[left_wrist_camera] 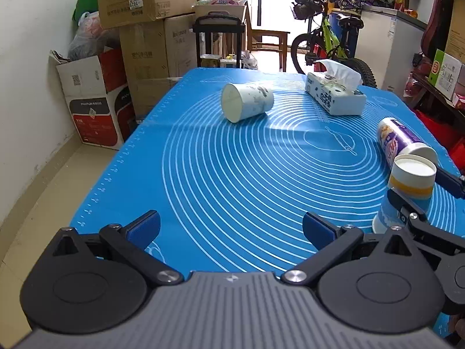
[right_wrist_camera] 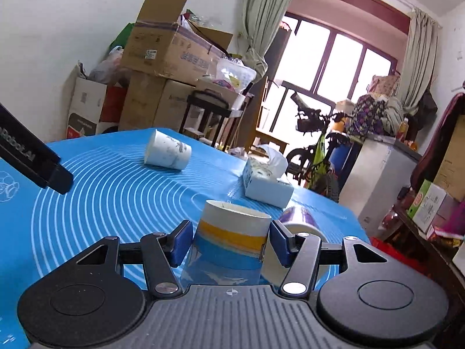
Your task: Flip cup upside down
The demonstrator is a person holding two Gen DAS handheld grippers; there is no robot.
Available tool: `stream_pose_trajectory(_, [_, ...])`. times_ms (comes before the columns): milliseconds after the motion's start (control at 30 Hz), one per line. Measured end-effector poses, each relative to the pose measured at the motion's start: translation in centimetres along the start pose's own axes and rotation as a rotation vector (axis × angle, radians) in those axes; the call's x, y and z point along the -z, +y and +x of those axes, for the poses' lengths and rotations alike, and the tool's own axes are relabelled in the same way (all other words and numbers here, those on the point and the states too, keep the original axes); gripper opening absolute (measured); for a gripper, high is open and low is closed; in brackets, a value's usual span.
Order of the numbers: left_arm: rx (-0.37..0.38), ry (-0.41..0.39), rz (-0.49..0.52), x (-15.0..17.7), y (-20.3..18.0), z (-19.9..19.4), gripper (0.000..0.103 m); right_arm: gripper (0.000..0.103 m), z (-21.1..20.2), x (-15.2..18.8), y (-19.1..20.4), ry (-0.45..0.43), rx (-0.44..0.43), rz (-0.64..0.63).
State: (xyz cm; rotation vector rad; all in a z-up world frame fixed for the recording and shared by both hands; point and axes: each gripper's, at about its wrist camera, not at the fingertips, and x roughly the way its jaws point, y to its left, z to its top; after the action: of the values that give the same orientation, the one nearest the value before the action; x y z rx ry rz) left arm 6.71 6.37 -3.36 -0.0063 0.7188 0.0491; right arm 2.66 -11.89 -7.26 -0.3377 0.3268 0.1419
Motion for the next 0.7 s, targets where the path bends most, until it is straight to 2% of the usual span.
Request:
stream_pose_trajectory(200, [0.015,0.005,0.019,0.6,-0.8,-0.5,0.103,0.061,-0.3,0.3,-1.1,0.047,-0.013,0.085])
stream_pose_trajectory(333, [0.055,-0.002,0.005,0.9,-1.1,-0.9,0.103,0.062,0.2,0.7,-1.8,0.101,-0.030,0.133])
stream_pose_trajectory(500, [0.087,-0.031,-0.007,1.3,-1.7,-1.9,0.103,0.072,-0.3,0.9,-2.3,0.115,-0.051,0.158])
stream_pose_trajectory(567, [0.090,-0.039,-0.009,1.6,-1.9,-2.3,0.103,0.079,-0.9,0.9,-2.5,0.110,-0.059,0.161])
stream_pose_trajectory(700, [0.084,-0.063,0.008,2.4,-2.5,-3.4,0.103,0.084,-2.8,0.8,-3.3,0.113,-0.079,0.191])
